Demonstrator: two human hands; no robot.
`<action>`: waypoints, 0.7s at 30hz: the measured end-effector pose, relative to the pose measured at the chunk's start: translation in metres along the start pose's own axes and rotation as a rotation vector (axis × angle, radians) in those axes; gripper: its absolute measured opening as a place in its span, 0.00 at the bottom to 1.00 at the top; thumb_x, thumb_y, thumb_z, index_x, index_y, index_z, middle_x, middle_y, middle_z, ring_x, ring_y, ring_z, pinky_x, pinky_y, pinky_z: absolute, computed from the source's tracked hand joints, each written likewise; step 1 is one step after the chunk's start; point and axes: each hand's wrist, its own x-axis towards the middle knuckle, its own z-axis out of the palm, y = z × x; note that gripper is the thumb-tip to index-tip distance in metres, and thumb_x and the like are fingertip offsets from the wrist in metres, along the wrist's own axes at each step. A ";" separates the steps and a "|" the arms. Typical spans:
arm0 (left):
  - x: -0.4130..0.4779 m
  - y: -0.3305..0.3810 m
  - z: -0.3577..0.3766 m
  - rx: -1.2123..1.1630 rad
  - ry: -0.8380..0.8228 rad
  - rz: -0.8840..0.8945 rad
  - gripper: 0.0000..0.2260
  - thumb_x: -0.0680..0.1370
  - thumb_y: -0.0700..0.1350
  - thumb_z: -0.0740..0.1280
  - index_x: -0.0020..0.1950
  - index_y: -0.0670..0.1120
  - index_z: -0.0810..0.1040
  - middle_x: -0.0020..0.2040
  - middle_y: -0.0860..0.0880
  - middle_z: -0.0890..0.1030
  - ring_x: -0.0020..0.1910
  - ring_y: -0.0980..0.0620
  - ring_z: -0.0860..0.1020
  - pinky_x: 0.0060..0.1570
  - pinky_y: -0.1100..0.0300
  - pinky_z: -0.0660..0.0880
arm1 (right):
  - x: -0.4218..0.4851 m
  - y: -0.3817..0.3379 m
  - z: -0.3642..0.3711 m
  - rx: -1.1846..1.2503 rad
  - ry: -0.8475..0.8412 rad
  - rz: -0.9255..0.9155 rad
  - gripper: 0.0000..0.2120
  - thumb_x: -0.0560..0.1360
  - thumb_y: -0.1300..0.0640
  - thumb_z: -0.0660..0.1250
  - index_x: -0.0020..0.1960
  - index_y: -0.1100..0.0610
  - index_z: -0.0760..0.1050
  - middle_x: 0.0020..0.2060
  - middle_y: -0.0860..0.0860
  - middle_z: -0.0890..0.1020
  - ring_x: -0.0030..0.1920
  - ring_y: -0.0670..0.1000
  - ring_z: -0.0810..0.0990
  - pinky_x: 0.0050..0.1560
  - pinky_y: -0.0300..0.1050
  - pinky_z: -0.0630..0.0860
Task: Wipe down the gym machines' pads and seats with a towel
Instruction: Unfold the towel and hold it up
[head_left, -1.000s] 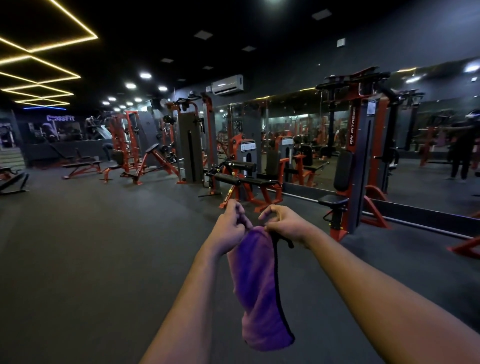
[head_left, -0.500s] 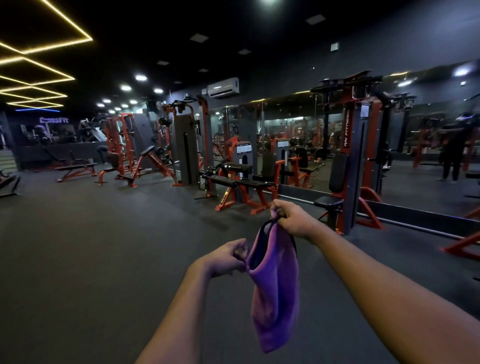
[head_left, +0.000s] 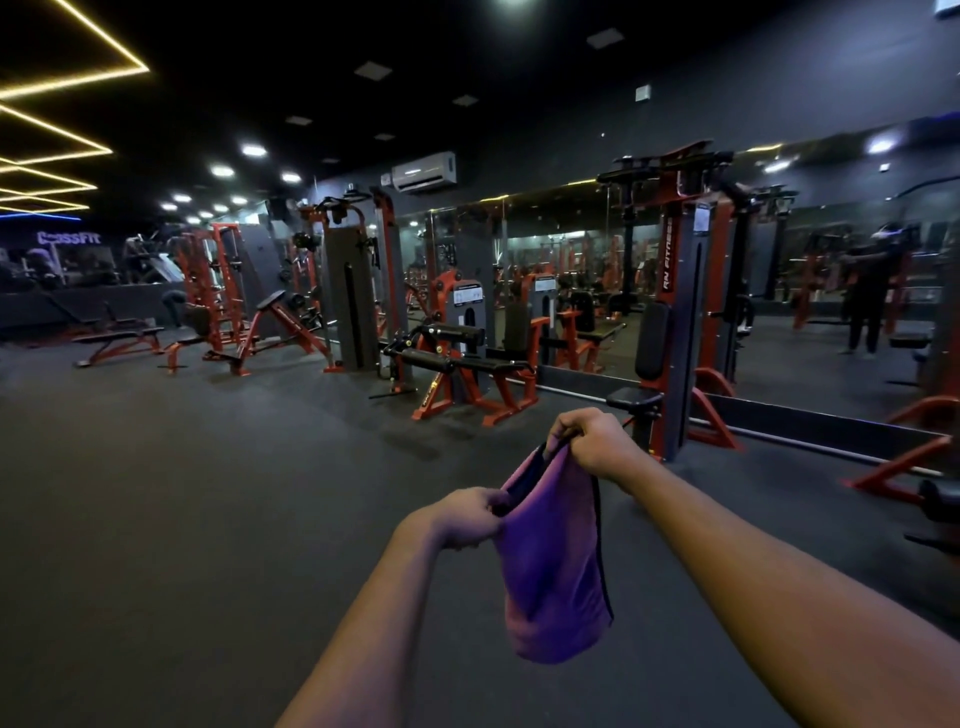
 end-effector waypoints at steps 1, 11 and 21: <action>-0.002 0.000 -0.005 -0.008 0.003 0.016 0.21 0.74 0.42 0.62 0.64 0.58 0.75 0.46 0.48 0.79 0.36 0.50 0.76 0.33 0.59 0.73 | 0.000 0.006 -0.001 -0.044 -0.001 0.017 0.23 0.69 0.75 0.56 0.39 0.53 0.83 0.42 0.48 0.86 0.50 0.47 0.83 0.49 0.36 0.78; -0.001 0.012 -0.042 0.210 0.170 0.196 0.07 0.76 0.48 0.73 0.47 0.47 0.77 0.54 0.48 0.78 0.52 0.50 0.76 0.48 0.58 0.72 | -0.014 0.029 -0.002 -0.116 -0.147 0.076 0.20 0.77 0.69 0.59 0.46 0.50 0.84 0.47 0.47 0.83 0.52 0.47 0.81 0.45 0.35 0.73; 0.008 -0.006 -0.029 0.083 0.551 0.154 0.12 0.75 0.46 0.75 0.39 0.47 0.72 0.38 0.51 0.79 0.38 0.54 0.76 0.33 0.64 0.68 | -0.017 0.024 -0.003 -0.040 -0.227 0.019 0.06 0.75 0.52 0.76 0.47 0.53 0.82 0.42 0.47 0.85 0.44 0.43 0.83 0.43 0.38 0.77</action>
